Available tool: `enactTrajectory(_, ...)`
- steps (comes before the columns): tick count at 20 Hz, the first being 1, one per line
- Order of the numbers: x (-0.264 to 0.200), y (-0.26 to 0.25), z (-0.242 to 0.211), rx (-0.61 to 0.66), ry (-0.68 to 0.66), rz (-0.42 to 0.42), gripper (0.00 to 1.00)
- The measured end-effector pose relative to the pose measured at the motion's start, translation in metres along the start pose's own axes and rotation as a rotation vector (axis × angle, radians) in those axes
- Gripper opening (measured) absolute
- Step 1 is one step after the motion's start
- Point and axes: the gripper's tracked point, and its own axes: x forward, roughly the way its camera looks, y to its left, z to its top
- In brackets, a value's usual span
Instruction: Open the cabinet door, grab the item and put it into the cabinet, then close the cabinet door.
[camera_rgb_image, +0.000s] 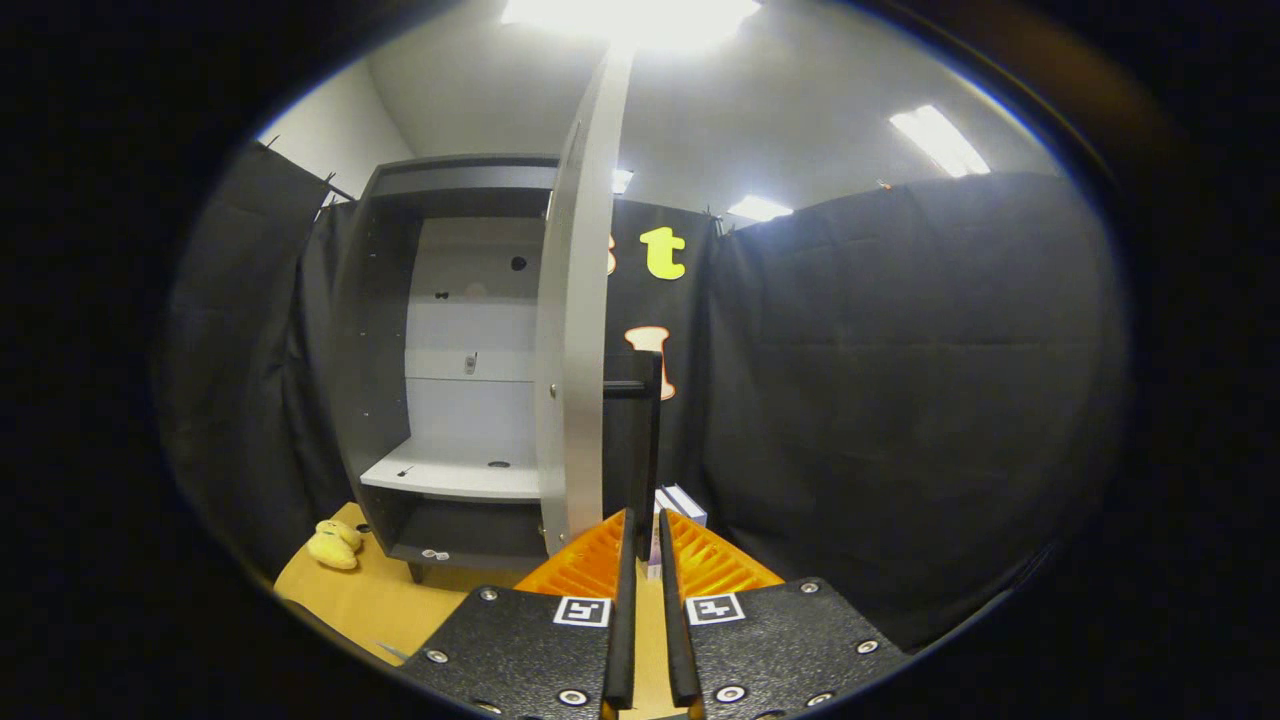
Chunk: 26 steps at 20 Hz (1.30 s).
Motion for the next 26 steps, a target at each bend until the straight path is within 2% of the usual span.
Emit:
enactTrajectory(3, -0.011, 0.004, 0.008, -0.001, -0.035, 0.004, 0.22)
enactTrajectory(6, -0.026, 0.026, 0.021, 0.002, -0.118, 0.032, 0.38)
enactTrajectory(7, -0.031, 0.038, 0.021, 0.009, -0.138, 0.053, 0.54)
enactTrajectory(10, -0.038, 0.073, 0.029, 0.025, -0.228, 0.099, 0.87)
enactTrajectory(11, -0.038, 0.083, 0.026, 0.031, -0.248, 0.106, 0.93)
enactTrajectory(17, -0.023, 0.164, -0.027, 0.090, -0.183, 0.222, 0.93)
enactTrajectory(26, -0.016, 0.269, -0.127, 0.074, -0.080, 0.377, 0.94)
